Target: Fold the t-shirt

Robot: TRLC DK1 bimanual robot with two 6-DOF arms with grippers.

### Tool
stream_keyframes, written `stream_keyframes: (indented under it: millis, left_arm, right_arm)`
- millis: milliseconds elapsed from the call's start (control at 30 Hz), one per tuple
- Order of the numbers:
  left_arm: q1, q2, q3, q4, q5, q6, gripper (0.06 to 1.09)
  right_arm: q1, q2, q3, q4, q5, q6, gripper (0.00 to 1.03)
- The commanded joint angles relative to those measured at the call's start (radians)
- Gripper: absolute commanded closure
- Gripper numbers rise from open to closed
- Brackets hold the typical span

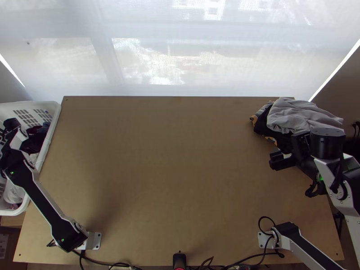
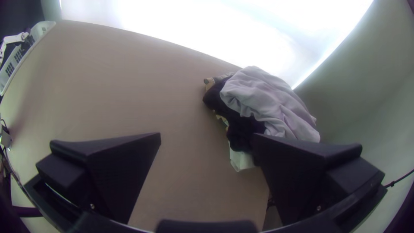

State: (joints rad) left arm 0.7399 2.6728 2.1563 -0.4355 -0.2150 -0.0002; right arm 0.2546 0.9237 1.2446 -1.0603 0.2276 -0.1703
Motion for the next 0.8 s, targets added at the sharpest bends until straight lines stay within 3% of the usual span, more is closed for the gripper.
stream_keyframes:
  millis: [0,133,200,233,467,767]
  left_arm:
    - [-0.011,0.111,0.112,-0.012,-0.02,0.011,0.34]
    - [-0.011,0.113,0.112,-0.034,-0.018,-0.001,0.81]
    - [-0.007,0.111,0.111,-0.058,-0.02,-0.017,1.01]
    - [-0.004,0.105,0.108,-0.078,-0.018,-0.027,1.05]
    - [0.007,-0.123,-0.029,-0.131,-0.003,-0.092,1.05]
    - [0.012,-0.528,-0.098,-0.256,0.209,-0.112,1.05]
  right_arm:
    - [-0.025,0.004,-0.028,-0.007,-0.001,0.009,0.05]
    - [-0.025,0.004,-0.033,-0.007,-0.001,0.009,0.05]
    - [-0.025,0.004,-0.034,-0.007,-0.001,0.012,0.05]
    - [-0.025,0.003,-0.036,-0.007,-0.001,0.012,0.05]
    - [-0.026,-0.023,-0.036,-0.003,-0.001,0.022,0.05]
    - [-0.029,-0.069,-0.042,0.043,-0.001,0.028,0.05]
